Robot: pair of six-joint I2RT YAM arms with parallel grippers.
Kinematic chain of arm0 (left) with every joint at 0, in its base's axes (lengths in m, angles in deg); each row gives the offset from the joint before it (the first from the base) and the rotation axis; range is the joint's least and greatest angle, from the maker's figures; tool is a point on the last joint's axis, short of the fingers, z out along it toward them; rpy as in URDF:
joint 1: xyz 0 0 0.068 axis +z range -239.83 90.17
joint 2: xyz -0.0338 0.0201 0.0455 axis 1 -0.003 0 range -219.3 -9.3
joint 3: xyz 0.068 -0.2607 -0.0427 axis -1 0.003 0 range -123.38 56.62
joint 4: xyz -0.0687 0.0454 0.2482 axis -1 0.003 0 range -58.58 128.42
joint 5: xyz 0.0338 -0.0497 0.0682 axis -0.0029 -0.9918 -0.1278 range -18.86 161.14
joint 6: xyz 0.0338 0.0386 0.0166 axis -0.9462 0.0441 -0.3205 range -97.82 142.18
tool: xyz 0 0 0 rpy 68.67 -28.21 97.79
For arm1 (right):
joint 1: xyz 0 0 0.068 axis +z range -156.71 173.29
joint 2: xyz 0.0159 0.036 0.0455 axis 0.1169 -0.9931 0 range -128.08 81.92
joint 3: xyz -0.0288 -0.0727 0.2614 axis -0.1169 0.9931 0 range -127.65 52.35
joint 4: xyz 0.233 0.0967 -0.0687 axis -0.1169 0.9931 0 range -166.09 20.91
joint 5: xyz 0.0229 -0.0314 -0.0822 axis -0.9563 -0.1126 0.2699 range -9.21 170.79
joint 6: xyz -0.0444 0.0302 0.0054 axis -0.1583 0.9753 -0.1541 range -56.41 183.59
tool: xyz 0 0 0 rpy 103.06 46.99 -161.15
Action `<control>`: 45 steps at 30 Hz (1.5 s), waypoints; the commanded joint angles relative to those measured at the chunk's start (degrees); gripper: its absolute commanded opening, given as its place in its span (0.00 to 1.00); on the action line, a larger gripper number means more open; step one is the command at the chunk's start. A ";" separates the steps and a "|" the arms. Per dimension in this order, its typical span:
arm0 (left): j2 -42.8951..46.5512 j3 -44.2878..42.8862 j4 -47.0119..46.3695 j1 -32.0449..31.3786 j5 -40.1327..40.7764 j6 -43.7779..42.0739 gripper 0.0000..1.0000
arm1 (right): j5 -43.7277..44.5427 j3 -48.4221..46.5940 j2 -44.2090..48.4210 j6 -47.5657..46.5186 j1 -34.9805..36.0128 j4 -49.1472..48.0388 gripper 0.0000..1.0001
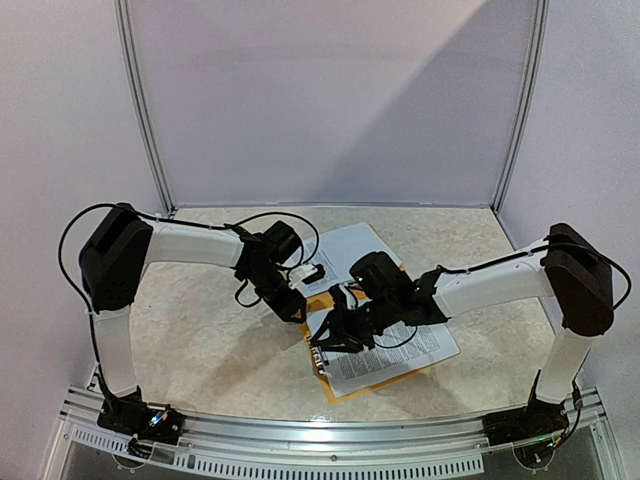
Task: Put the files into the folder
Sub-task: Clamp the file in the folder with some files.
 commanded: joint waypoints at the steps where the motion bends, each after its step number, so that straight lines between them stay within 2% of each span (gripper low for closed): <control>1: -0.21 0.40 -0.29 -0.23 -0.76 -0.54 0.45 | -0.93 -0.93 -1.87 -0.37 0.45 -0.72 0.29; 28: -0.69 0.25 0.13 -0.06 -0.72 -0.85 0.45 | -2.50 0.80 -4.25 0.19 0.52 -2.82 0.14; 45: -0.91 0.16 0.20 -0.06 -0.96 -0.92 0.45 | -3.48 7.60 -5.26 3.31 0.53 -8.38 0.07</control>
